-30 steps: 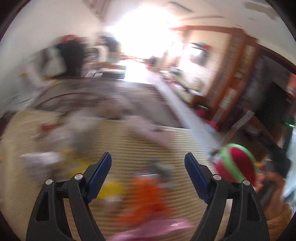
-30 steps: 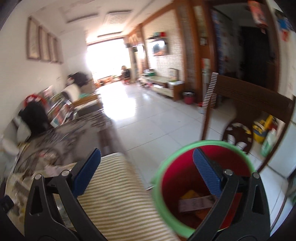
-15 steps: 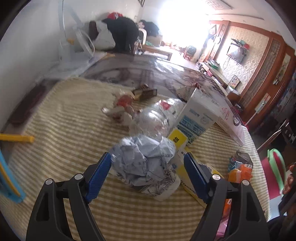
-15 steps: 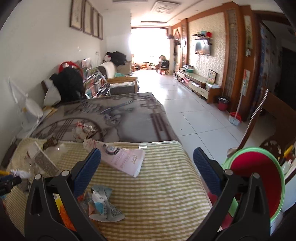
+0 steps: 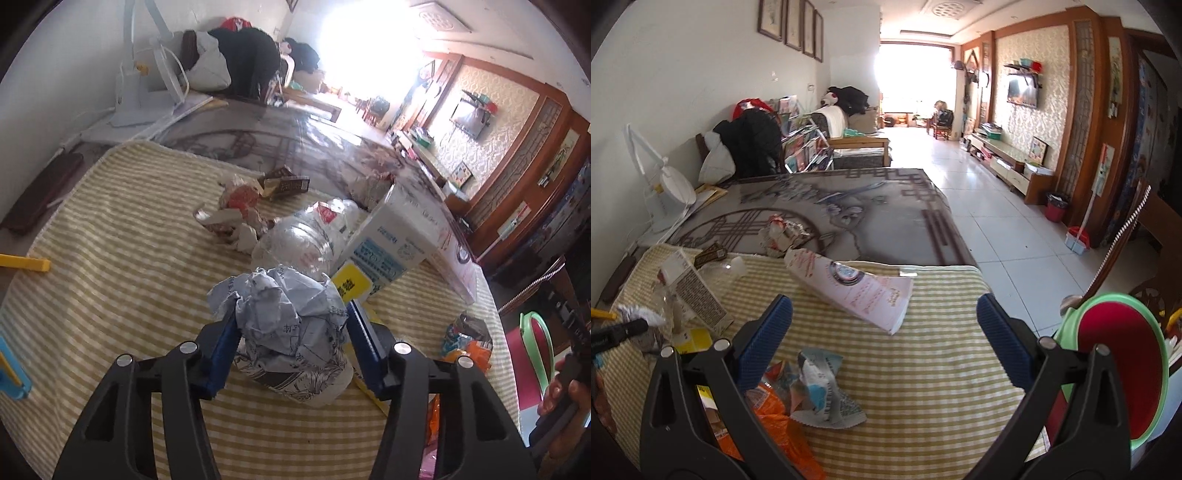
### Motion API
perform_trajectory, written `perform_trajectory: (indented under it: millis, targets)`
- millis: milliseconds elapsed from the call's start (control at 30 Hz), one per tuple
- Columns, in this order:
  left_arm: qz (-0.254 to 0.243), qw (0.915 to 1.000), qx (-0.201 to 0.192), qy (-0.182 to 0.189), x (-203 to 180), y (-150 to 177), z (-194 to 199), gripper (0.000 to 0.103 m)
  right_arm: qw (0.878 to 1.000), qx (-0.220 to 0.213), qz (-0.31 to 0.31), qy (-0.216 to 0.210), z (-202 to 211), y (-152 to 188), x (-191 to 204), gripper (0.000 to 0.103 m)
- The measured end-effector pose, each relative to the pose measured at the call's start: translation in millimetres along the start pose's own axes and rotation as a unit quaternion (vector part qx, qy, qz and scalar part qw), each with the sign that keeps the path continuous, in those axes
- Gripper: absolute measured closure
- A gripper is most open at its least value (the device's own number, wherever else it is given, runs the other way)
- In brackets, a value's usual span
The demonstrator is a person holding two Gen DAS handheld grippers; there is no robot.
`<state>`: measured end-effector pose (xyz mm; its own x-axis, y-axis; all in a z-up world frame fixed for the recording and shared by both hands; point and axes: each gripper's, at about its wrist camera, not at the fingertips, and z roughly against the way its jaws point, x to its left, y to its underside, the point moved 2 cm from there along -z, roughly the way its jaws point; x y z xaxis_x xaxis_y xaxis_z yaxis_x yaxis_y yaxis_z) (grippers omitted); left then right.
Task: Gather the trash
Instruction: 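Grasp the crumpled grey paper ball with the left tool, then grasp the white carton with the right tool and lift it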
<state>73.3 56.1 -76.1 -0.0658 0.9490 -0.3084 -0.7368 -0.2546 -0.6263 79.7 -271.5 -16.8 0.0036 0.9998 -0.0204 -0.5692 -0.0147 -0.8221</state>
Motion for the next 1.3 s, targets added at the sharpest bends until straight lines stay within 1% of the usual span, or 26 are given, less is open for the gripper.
perform_trajectory:
  millis: [133,233,333,433,567,700,767,900,1100,1167,1233,1267,1300]
  targets:
    - [0.005,0.9994,-0.033,-0.001,3.4,-5.0,16.9,0.049,1.0,0.002,0.027,-0.016,-1.4,4.6,22.0,0.005]
    - [0.006,0.9986,-0.052,0.006,4.2,-9.1,28.4,0.049,0.998,0.016,0.051,-0.044,-5.1,9.6,45.4,0.005]
    - [0.007,0.9977,-0.066,0.013,5.0,-10.9,37.2,0.049,0.994,0.01,0.088,-0.065,-4.7,11.7,74.2,0.005]
    - [0.013,0.9972,-0.071,0.022,7.8,-12.2,41.1,0.049,0.988,0.009,0.119,-0.096,-11.2,9.8,108.4,0.005]
    - [0.017,0.9964,-0.08,0.021,12.1,-14.7,45.7,0.049,0.982,0.025,0.13,-0.132,-28.9,1.9,146.4,0.005]
    - [0.032,0.9956,-0.085,0.024,20.5,-16.9,47.8,0.049,0.977,0.019,0.162,-0.136,-40.3,-7.0,180.0,0.005]
    - [0.037,0.9956,-0.082,0.025,22.9,-17.2,46.8,0.049,0.974,0.027,0.176,-0.141,-48.6,-8.5,193.7,0.005]
    - [0.043,0.9951,-0.083,0.032,24.6,-17.7,46.5,0.049,0.97,0.057,0.188,-0.145,-66.1,-8.3,207.9,0.005]
    - [0.04,0.9954,-0.079,0.036,22.0,-17.2,43.3,0.049,0.974,0.08,0.145,-0.156,-79.9,-8.8,201.9,0.005]
    - [0.04,0.9954,-0.079,0.036,21.4,-17.0,43.1,0.049,0.974,0.085,0.139,-0.158,-82.1,-9.3,200.5,0.017]
    - [0.041,0.9956,-0.077,0.035,21.3,-16.6,42.7,0.049,0.973,0.096,0.141,-0.158,-84.2,-9.1,198.7,0.046]
    - [0.042,0.9957,-0.076,0.034,21.4,-16.0,41.7,0.049,0.972,0.101,0.141,-0.161,-84.7,-8.8,198.3,0.054]
    - [0.042,0.9958,-0.074,0.033,21.4,-15.5,40.8,0.049,0.971,0.101,0.141,-0.163,-83.2,-8.9,196.7,0.056]
